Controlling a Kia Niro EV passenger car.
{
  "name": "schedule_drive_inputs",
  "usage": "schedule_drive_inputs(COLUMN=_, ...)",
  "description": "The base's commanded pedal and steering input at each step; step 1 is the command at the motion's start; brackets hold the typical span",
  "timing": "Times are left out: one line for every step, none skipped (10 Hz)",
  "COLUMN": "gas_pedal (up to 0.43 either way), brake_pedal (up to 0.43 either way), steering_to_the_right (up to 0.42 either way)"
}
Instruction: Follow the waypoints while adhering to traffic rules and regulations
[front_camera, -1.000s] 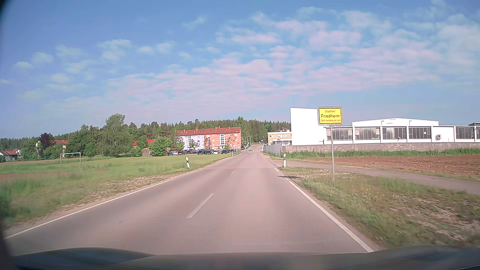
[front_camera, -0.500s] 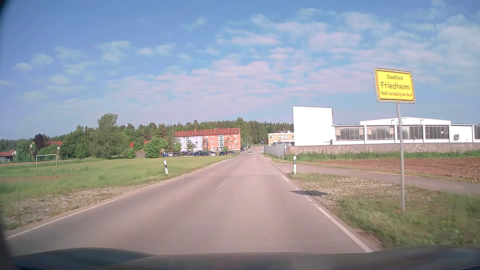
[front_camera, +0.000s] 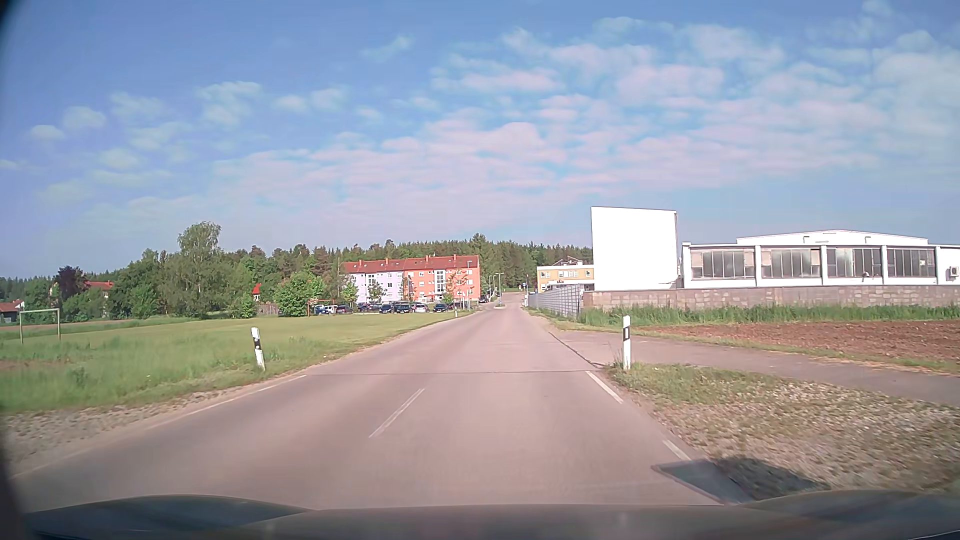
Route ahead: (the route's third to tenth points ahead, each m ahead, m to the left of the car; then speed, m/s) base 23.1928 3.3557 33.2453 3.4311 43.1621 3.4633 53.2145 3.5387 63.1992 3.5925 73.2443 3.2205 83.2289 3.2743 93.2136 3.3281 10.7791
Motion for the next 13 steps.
schedule_drive_inputs(gas_pedal=0.0, brake_pedal=0.244, steering_to_the_right=-0.002)
schedule_drive_inputs(gas_pedal=0.0, brake_pedal=0.238, steering_to_the_right=-0.003)
schedule_drive_inputs(gas_pedal=0.0, brake_pedal=0.232, steering_to_the_right=-0.004)
schedule_drive_inputs(gas_pedal=0.0, brake_pedal=0.238, steering_to_the_right=-0.003)
schedule_drive_inputs(gas_pedal=0.0, brake_pedal=0.238, steering_to_the_right=-0.003)
schedule_drive_inputs(gas_pedal=0.0, brake_pedal=0.232, steering_to_the_right=-0.003)
schedule_drive_inputs(gas_pedal=0.0, brake_pedal=0.22, steering_to_the_right=-0.003)
schedule_drive_inputs(gas_pedal=0.0, brake_pedal=0.146, steering_to_the_right=-0.003)
schedule_drive_inputs(gas_pedal=0.0, brake_pedal=0.03, steering_to_the_right=-0.004)
schedule_drive_inputs(gas_pedal=0.0, brake_pedal=0.006, steering_to_the_right=-0.003)
schedule_drive_inputs(gas_pedal=0.0, brake_pedal=0.0, steering_to_the_right=-0.004)
schedule_drive_inputs(gas_pedal=0.0, brake_pedal=0.0, steering_to_the_right=-0.003)
schedule_drive_inputs(gas_pedal=0.0, brake_pedal=0.0, steering_to_the_right=-0.003)
